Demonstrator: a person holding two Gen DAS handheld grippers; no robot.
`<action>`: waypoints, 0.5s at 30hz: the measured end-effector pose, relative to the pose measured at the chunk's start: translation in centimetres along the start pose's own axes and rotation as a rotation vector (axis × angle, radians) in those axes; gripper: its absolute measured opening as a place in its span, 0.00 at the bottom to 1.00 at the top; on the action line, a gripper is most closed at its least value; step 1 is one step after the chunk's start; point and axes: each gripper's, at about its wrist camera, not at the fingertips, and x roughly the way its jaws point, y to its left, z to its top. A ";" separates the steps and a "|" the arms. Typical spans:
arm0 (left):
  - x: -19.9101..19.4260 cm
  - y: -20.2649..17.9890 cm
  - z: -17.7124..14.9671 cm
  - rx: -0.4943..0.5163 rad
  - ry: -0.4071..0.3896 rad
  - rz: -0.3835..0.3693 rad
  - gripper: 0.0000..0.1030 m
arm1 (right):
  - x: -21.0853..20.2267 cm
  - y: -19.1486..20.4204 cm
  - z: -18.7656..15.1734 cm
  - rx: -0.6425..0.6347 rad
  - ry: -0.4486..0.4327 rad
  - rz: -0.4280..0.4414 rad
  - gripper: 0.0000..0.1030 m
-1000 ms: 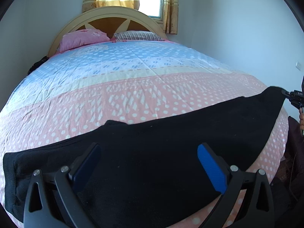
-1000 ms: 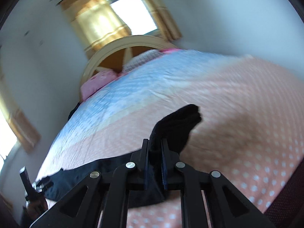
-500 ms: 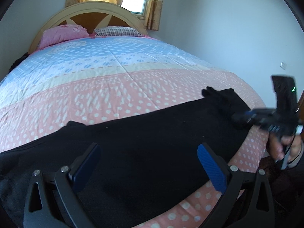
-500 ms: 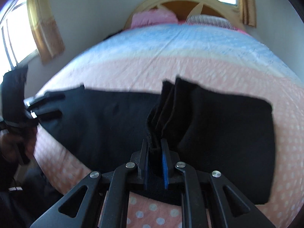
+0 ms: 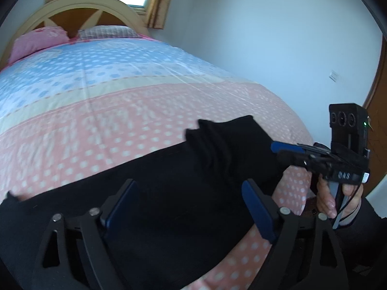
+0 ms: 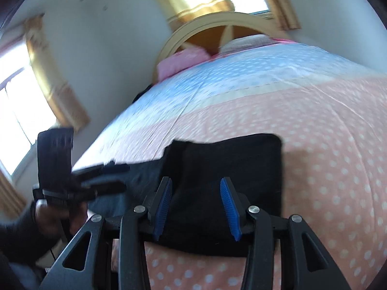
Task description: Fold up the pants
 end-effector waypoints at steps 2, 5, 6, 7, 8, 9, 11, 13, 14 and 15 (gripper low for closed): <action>1.5 -1.2 0.7 0.007 0.015 -0.020 0.85 | -0.4 -0.4 0.0 0.021 -0.024 -0.009 0.43; 3.8 -2.1 1.6 -0.014 0.047 -0.045 0.85 | -1.1 -0.7 0.3 0.039 -0.050 -0.010 0.43; 4.4 -2.3 1.7 -0.017 0.053 -0.040 0.85 | -1.3 -1.0 0.6 0.043 -0.053 -0.007 0.43; 5.0 -2.5 1.9 -0.020 0.061 -0.032 0.82 | -1.2 -1.0 0.7 0.045 -0.055 -0.009 0.44; 5.5 -2.5 2.0 -0.026 0.071 -0.036 0.80 | -1.2 -1.0 0.6 0.047 -0.055 -0.013 0.45; 5.9 -2.6 1.9 -0.034 0.080 -0.046 0.75 | -1.1 -1.1 0.5 0.051 -0.052 -0.014 0.49; 6.5 -2.6 2.0 -0.052 0.089 -0.056 0.71 | -0.6 -1.1 0.3 0.057 -0.045 -0.012 0.49; 6.8 -2.7 1.9 -0.056 0.092 -0.053 0.68 | -0.4 -1.0 0.1 0.051 -0.040 -0.012 0.49; 7.0 -2.8 2.0 -0.060 0.095 -0.049 0.68 | -0.3 -0.8 0.0 0.044 -0.038 -0.012 0.49; 7.1 -2.8 2.0 -0.063 0.097 -0.046 0.68 | -0.3 -0.7 0.0 0.036 -0.036 -0.015 0.49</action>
